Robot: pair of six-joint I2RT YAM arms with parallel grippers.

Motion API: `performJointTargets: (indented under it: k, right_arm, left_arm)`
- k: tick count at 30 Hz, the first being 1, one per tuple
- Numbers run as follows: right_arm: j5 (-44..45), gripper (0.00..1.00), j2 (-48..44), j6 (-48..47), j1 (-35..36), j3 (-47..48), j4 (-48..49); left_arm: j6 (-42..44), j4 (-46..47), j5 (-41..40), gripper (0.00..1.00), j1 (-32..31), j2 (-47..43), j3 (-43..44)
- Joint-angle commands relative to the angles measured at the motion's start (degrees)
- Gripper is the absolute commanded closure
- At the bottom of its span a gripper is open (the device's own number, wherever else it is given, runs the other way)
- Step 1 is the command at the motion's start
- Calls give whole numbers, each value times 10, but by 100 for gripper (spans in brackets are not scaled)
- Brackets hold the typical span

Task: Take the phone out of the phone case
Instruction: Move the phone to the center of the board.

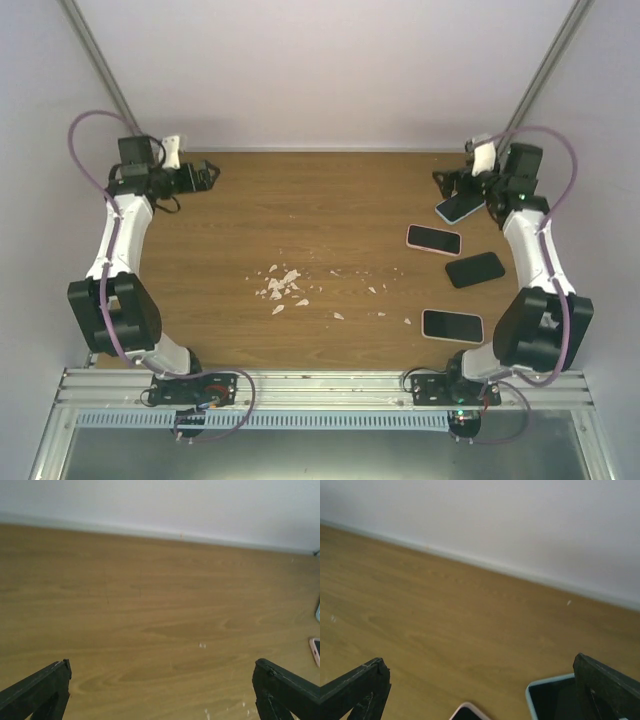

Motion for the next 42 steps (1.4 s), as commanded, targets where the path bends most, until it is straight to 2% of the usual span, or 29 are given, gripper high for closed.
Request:
performJointTargets:
  k: [1, 8, 14, 20, 26, 31, 37, 42]
  right_arm:
    - [10, 0, -63, 9, 12, -81, 19]
    - [8, 0, -134, 22, 22, -173, 5]
    - [1, 0, -165, 46, 9, -198, -11]
    - [-8, 0, -171, 26, -35, -193, -37]
    - [-10, 0, -129, 34, -87, -176, -64]
    - [-5, 0, -57, 54, -112, -141, -90]
    - [2, 0, 18, 82, -132, -109, -93]
    - [12, 1, 83, 62, -133, -76, -115]
  left_arm:
    - [-17, 55, -38, 1, -27, -45, -69]
    - [-3, 82, -63, 1, -60, -97, -158]
    - [8, 93, -60, 1, -73, -132, -190]
    - [13, 107, -53, 1, -78, -143, -198]
    - [25, 113, -57, 1, -80, -146, -198]
    - [28, 119, -58, 1, -79, -147, -200]
    - [26, 128, -66, 1, -79, -151, -208]
    - [24, 131, -68, 1, -78, -149, -208]
